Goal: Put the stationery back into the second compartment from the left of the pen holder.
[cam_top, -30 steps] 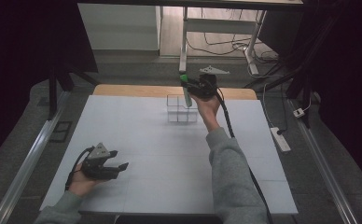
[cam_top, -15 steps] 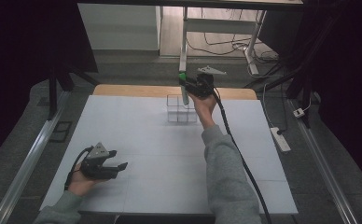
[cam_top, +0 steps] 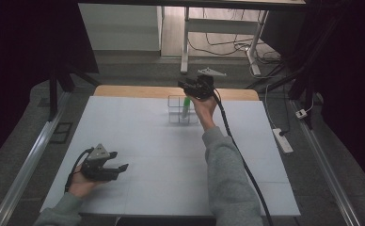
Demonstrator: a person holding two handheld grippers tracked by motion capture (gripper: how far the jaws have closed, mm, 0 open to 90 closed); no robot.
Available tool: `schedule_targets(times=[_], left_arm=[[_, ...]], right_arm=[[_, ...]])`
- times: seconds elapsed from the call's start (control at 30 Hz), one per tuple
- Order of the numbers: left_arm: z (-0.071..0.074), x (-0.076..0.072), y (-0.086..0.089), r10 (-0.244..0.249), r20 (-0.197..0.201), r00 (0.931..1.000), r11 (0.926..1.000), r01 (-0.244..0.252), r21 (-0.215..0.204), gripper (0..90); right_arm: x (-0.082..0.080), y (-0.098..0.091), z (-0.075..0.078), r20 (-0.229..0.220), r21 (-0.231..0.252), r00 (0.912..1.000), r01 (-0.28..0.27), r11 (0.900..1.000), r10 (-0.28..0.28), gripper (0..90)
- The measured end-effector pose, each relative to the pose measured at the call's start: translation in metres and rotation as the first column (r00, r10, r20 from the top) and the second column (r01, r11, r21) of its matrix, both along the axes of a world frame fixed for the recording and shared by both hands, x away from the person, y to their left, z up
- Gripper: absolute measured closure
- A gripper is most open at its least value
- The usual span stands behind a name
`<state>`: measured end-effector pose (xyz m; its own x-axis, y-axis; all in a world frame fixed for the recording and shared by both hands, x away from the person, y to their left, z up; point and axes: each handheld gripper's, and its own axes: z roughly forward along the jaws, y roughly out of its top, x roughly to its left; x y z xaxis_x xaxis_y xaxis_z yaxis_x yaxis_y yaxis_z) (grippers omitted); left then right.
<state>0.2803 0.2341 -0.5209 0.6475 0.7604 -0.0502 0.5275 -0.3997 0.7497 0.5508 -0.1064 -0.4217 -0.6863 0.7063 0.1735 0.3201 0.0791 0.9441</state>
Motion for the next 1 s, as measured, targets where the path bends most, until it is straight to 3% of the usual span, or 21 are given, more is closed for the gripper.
schedule_targets(times=[0.23, 0.5, 1.0], left_arm=[[0.001, 0.000, 0.000, 0.003, 0.003, 1.0000, 1.0000, -0.003, -0.001, 31.1], [0.002, -0.001, 0.002, 0.011, 0.007, 0.9999, 0.9999, -0.011, -0.001, 31.0], [0.002, -0.001, 0.002, 0.014, 0.007, 0.9999, 0.9999, -0.014, 0.005, 31.0]], right_arm=[[-0.009, -0.007, 0.007, -0.040, -0.073, 0.9986, -0.037, 0.9967, 0.034, 44.0], [-0.027, -0.013, 0.011, -0.051, -0.149, 0.9960, -0.080, 0.9857, 0.073, 42.6], [-0.069, -0.054, 0.001, -0.078, -0.209, 0.9938, -0.095, 0.9732, 0.080, 41.5]])
